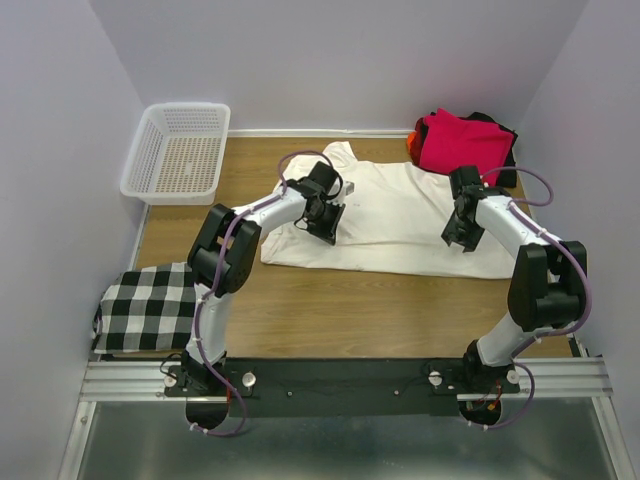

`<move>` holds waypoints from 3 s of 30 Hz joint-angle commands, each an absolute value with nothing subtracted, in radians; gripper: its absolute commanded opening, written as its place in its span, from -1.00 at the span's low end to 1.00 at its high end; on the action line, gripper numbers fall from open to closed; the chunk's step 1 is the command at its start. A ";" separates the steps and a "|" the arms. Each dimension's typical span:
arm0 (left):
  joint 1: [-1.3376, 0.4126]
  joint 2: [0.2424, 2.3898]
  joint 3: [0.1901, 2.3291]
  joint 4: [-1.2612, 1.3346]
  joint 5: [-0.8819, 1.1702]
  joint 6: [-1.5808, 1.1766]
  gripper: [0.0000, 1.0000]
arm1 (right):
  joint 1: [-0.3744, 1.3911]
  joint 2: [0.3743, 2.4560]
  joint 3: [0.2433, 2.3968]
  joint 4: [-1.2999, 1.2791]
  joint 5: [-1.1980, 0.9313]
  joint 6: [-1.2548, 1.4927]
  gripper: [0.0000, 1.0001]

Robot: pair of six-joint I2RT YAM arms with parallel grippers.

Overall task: Fold and stack the t-shirts
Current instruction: Fold the flattened tshirt in 1/3 of the way

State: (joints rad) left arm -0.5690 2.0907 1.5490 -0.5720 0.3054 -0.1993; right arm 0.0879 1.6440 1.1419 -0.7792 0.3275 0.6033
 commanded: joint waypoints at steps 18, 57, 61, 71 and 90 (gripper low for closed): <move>-0.597 2.197 1.907 -0.658 0.216 -0.129 -1.00 | 0.091 1.661 1.146 -0.778 0.342 0.626 -0.06; -0.614 2.092 1.848 -0.408 -0.135 -0.057 0.89 | 0.091 1.704 1.163 -0.773 0.316 0.609 -0.08; -0.609 2.059 1.752 -0.528 -0.131 -0.101 0.90 | 0.092 1.718 1.170 -0.767 0.325 0.604 -0.07; -0.560 1.999 1.565 -0.617 -0.005 -0.244 0.89 | 0.091 1.775 1.200 -0.756 0.321 0.588 -0.07; -0.423 1.913 1.350 -0.784 -0.075 -0.313 0.90 | 0.092 1.888 1.168 -0.744 0.236 0.571 -0.07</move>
State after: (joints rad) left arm -0.4763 1.9865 1.4235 -0.6617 -0.0288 -0.2859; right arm 0.0879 1.8454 1.2110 -0.7494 0.2928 0.5716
